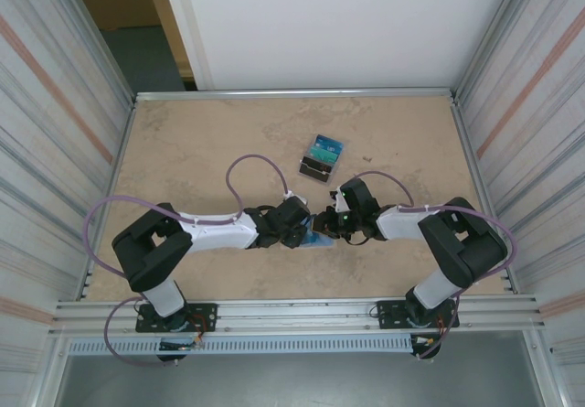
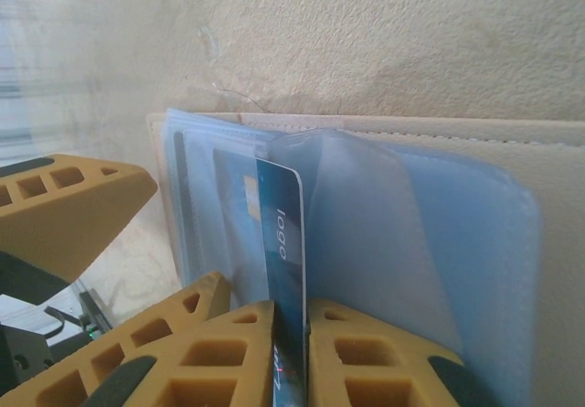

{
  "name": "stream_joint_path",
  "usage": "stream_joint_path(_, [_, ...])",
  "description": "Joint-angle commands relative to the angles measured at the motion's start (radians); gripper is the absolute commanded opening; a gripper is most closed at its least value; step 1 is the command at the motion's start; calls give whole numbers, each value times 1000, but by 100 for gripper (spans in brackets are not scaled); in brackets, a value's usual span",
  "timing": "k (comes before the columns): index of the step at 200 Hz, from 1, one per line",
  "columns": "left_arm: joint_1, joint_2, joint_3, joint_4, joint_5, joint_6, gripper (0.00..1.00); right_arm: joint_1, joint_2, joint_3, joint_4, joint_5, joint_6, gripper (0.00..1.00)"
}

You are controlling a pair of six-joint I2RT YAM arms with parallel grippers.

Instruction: Take the credit cards out of the card holder

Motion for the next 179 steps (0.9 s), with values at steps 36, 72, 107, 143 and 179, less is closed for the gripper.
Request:
stream_joint_path(36, [-8, 5, -25, -45, -20, -17, 63, -32, -44, -10, -90, 38, -45, 8])
stream_joint_path(72, [-8, 3, -19, -56, -37, -13, 63, -48, -76, -12, -144, 51, -72, 4])
stream_joint_path(107, [-3, -1, -14, -66, -60, 5, 63, -56, -123, -5, -227, 81, -108, 4])
stream_joint_path(143, [22, -21, -18, -64, -73, 33, 63, -66, -206, -2, -315, 118, -142, 4])
stream_joint_path(179, [37, -60, -18, -58, -73, 82, 63, -67, -315, 12, -400, 150, -185, 4])
